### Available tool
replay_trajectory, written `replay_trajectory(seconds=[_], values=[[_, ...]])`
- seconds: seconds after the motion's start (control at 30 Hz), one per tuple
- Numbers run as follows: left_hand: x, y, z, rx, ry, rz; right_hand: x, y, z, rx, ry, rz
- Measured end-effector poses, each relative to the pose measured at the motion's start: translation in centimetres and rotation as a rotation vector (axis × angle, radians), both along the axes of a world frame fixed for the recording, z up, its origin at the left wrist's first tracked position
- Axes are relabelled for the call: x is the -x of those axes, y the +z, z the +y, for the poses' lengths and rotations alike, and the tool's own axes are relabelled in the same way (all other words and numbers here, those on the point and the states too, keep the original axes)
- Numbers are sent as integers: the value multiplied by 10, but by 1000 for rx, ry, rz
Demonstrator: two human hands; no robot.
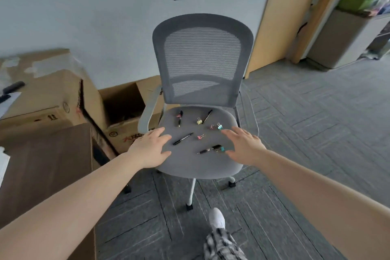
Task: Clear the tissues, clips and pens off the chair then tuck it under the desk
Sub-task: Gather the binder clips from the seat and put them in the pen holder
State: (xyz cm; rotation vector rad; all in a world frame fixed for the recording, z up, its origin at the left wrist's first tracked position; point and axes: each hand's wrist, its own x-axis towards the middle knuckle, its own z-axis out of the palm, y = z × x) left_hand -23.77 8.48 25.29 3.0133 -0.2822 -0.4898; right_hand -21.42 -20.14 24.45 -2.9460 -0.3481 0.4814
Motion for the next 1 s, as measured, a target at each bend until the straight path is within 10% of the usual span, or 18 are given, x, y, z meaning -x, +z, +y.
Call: replay_trajectory(seconds=[0.5, 1.0], values=[[-245, -111, -6, -81, 28, 180, -257, -146, -6, -34, -123, 296], [-379, -282, -5, -102, 121, 203, -334, -296, 9, 55, -269, 351]])
